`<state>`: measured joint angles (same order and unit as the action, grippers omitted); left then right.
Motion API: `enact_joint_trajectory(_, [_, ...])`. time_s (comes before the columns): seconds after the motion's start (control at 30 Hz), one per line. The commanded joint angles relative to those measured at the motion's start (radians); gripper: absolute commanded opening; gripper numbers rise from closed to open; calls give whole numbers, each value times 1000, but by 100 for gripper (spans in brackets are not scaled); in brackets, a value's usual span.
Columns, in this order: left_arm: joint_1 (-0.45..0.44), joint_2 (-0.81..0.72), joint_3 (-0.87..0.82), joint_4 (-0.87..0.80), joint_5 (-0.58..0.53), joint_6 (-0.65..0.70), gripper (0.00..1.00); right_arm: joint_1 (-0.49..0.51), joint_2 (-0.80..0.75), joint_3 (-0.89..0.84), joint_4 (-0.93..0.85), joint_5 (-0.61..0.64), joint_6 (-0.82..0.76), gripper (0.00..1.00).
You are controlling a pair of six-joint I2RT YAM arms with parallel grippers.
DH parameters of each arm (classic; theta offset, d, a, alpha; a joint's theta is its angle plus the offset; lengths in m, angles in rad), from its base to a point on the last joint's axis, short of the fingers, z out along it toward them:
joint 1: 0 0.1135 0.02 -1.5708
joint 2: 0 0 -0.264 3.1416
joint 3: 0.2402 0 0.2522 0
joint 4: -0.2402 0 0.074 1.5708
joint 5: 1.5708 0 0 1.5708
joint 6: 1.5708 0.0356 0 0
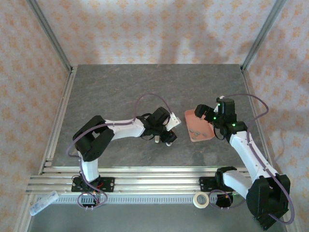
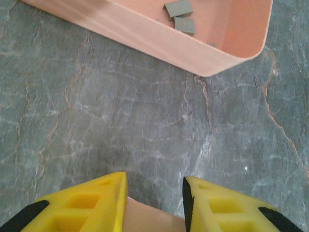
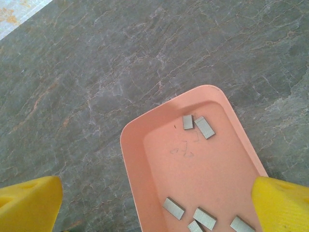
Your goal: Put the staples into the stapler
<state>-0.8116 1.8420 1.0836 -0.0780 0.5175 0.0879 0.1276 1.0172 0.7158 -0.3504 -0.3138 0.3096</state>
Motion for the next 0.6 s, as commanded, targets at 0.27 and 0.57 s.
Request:
enact_joint_trajectory(0.27, [49, -162, 25, -58, 24, 13, 40, -5, -22, -11, 55, 34, -10, 100])
enact_joint_trajectory(0.57, [5, -122, -62, -19, 66, 19, 37, -5, -26, -33, 58, 9, -4, 100])
